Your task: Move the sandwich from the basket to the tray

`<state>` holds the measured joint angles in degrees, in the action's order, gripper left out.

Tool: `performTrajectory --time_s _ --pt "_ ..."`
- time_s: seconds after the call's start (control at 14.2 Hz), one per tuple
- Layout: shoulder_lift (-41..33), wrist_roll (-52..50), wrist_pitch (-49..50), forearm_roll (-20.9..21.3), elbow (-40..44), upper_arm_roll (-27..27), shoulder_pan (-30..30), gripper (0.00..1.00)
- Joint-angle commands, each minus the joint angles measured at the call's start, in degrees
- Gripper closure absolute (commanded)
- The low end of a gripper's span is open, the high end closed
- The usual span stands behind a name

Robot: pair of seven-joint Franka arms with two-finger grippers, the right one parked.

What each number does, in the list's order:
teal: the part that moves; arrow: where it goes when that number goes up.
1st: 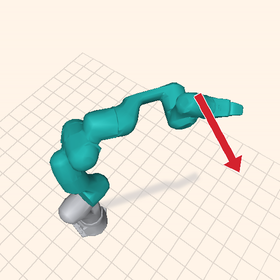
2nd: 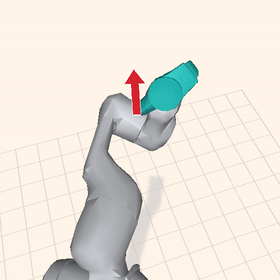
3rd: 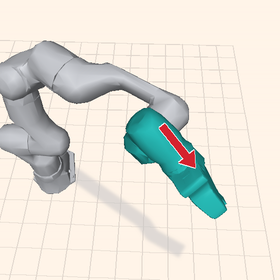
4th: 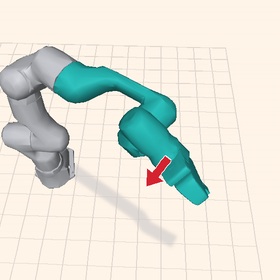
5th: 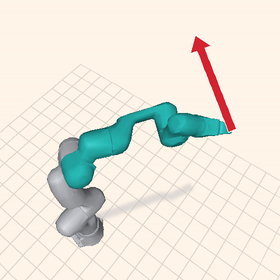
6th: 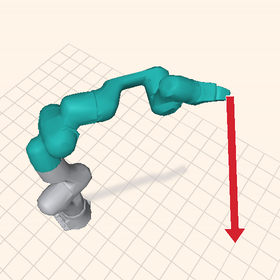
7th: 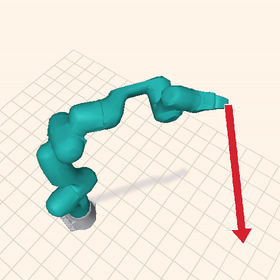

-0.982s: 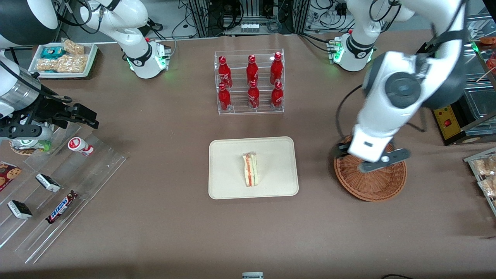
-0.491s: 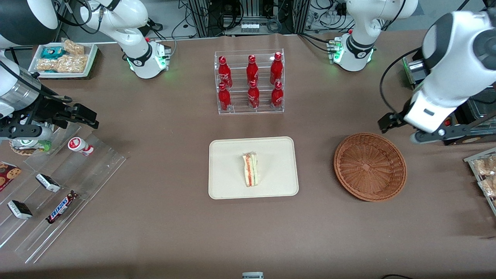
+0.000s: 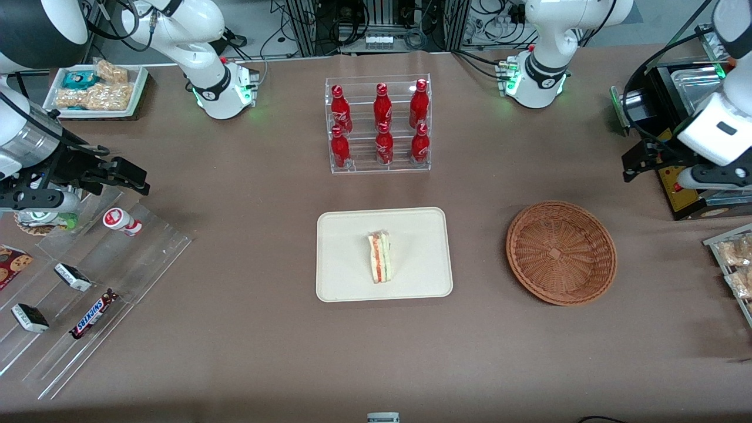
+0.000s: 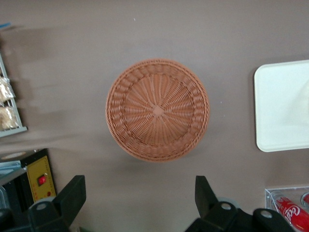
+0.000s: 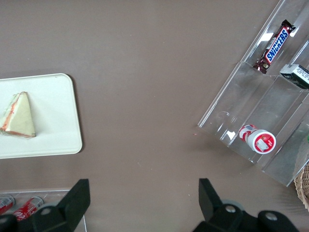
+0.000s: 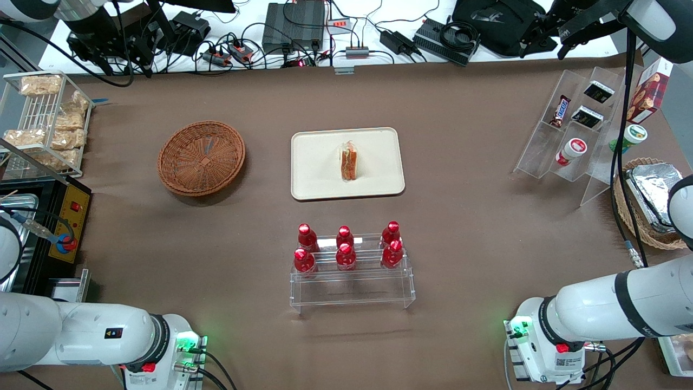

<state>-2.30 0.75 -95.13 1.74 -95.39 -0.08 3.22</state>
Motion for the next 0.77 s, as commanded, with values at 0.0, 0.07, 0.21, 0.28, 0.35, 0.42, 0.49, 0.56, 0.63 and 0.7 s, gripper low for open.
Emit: performTrajectory --time_s 0.0,0.07,0.21,0.28,0.35,0.42,0.49,0.56,0.63,0.7 --pt "2.12 1.71 1.44 -0.86 3.28 0.87 -1.46 0.00" --pt "2.21 1.80 1.61 -0.86 3.28 1.22 -2.68 0.00" --pt "2.21 1.45 1.96 -0.86 3.28 2.80 -3.48 0.00" --pt "2.29 1.01 2.14 -1.03 3.28 2.81 -3.39 0.00" --pt "2.30 0.92 3.44 -1.03 3.28 3.07 -3.39 0.00" --pt "2.30 0.66 5.46 -0.95 3.28 2.98 -2.87 0.00" --pt "2.12 0.92 6.09 -1.03 2.93 2.89 -2.87 0.00" --pt "2.03 0.83 6.53 -1.03 2.84 2.81 -2.95 0.00" --pt "2.12 0.83 6.71 -0.95 2.75 2.81 -2.87 0.00" --pt "2.03 0.83 6.80 -1.03 2.57 2.81 -2.87 0.00"
